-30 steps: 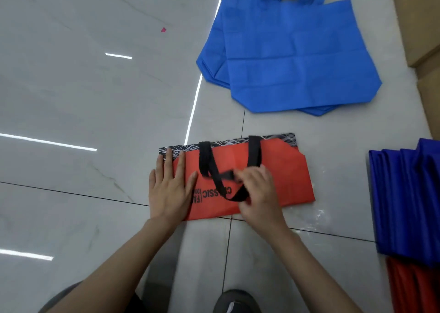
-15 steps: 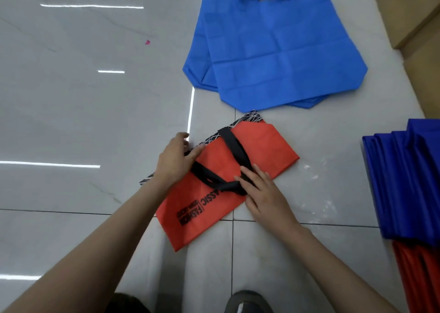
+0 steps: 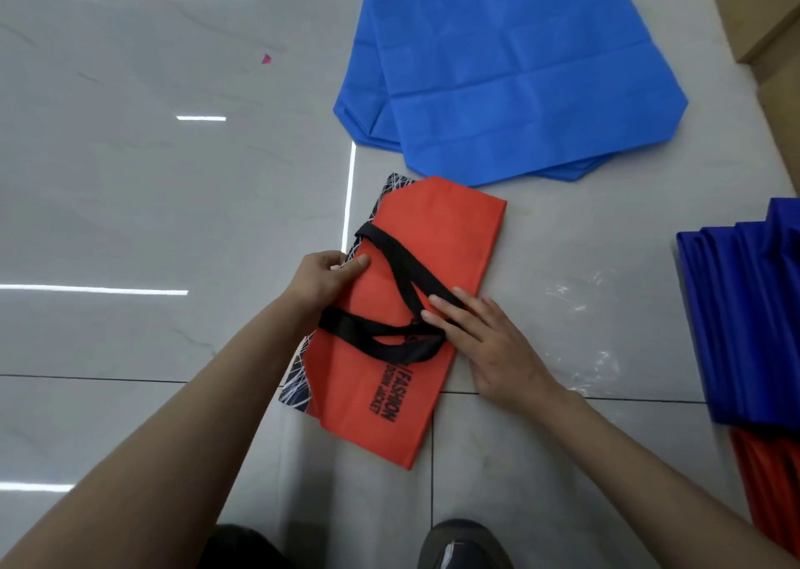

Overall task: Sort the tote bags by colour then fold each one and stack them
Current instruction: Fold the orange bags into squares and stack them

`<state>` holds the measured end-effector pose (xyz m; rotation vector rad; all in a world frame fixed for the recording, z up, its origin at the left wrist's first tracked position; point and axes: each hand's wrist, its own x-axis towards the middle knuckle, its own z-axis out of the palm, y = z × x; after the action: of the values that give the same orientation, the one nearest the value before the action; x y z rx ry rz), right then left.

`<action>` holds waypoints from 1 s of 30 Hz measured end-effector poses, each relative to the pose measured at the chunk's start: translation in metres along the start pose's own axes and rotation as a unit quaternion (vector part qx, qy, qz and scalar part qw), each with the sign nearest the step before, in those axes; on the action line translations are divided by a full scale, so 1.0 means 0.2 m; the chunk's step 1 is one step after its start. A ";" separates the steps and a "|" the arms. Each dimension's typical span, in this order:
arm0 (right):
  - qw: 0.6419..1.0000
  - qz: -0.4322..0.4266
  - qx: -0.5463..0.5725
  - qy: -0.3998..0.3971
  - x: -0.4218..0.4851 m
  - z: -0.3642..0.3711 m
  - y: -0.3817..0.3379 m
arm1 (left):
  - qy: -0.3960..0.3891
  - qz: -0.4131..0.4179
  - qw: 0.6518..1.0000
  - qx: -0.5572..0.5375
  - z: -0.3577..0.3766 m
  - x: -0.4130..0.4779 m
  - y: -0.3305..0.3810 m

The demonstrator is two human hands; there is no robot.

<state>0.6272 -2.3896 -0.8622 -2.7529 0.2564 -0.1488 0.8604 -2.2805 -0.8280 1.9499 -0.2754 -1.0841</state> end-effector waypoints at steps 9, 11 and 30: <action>0.998 0.031 -0.041 -0.038 0.05 0.00 0.07 | -0.033 -0.089 0.991 -0.099 -0.02 0.01 0.01; 0.999 0.049 0.002 0.013 0.06 0.02 0.09 | -0.027 -0.019 0.995 -0.089 -0.04 -0.02 0.00; 0.759 0.563 0.162 0.282 0.41 -0.01 -0.15 | 0.173 0.049 0.983 -0.036 0.18 0.02 0.06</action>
<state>0.7115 -2.3791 -0.8444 -1.7114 1.7574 -0.5996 0.8378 -2.3111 -0.8294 1.9965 -0.1364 -0.6680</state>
